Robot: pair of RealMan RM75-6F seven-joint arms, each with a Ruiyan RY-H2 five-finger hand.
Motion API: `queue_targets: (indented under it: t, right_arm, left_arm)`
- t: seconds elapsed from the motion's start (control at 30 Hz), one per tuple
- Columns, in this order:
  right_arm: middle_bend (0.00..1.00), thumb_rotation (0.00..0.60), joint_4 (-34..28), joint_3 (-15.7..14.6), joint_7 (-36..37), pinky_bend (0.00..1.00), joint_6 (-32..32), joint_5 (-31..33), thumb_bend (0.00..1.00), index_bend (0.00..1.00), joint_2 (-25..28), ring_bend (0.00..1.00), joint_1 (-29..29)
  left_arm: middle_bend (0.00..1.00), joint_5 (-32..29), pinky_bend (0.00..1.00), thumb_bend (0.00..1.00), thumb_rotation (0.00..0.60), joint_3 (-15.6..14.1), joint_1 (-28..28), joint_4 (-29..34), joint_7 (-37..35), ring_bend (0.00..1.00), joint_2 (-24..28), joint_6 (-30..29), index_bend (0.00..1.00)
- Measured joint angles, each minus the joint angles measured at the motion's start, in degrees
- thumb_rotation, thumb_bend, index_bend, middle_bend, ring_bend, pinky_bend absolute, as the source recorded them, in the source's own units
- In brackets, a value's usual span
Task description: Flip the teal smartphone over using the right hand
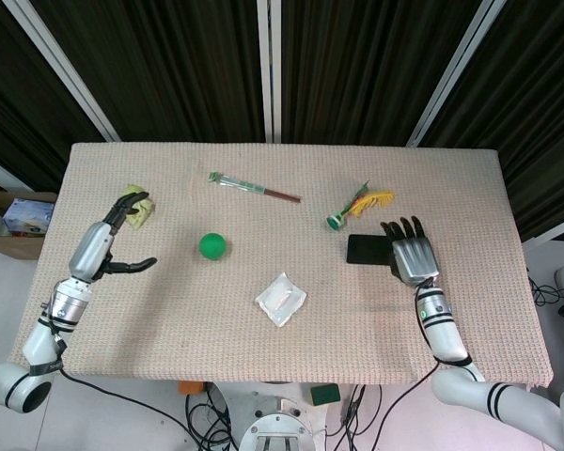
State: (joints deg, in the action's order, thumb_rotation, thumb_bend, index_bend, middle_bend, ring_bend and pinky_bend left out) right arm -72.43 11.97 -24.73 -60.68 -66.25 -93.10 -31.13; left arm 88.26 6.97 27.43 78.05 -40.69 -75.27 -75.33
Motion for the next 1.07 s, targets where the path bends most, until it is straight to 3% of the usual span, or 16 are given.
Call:
queue_targets:
  t: [0.27,0.53,0.6,0.77,0.9,1.07]
  right_arm:
    - [0.00,0.600,0.4,0.3,6.1,0.00,-7.2,-4.4,0.59,0.00,0.1,0.00,1.6]
    - [0.00,0.578,-3.5,-4.7,8.0,0.00,-23.7,-12.5,0.51,0.00,4.0,0.00,10.6]
    - [0.00,0.525,-4.0,-6.7,10.5,0.00,-28.7,-14.4,0.51,0.00,5.1,0.00,14.6]
    - [0.00,0.459,-3.5,-11.4,17.7,0.00,-37.1,-17.1,0.51,0.00,7.1,0.00,24.1]
    - [0.00,0.455,-2.1,-14.5,20.2,0.00,-38.2,-16.6,0.51,0.00,8.1,0.00,29.9]
    - [0.00,0.455,0.1,-14.6,21.8,0.00,-36.4,-15.1,0.51,0.00,8.4,0.00,31.7]
  left_arm:
    - [0.09,0.0,0.22,0.00,0.258,-0.2,-0.4,-0.4,-0.3,0.03,0.1,-0.7,0.05]
    - [0.08,-0.5,0.21,0.00,0.266,-1.4,-3.5,-0.6,6.1,0.03,0.4,-3.5,0.05]
    - [0.08,-0.9,0.21,0.00,0.268,-1.9,-4.8,-0.6,10.1,0.03,0.5,-4.6,0.05]
    - [0.05,-2.3,0.19,0.00,0.291,-3.4,-8.3,-0.1,23.8,0.02,1.1,-7.0,0.05]
    - [0.03,-4.2,0.17,0.00,0.298,-5.6,-12.4,2.7,39.1,0.01,2.2,-8.8,0.05]
    - [0.04,-5.2,0.17,0.00,0.300,-9.2,-18.4,5.5,49.4,0.01,2.7,-11.0,0.05]
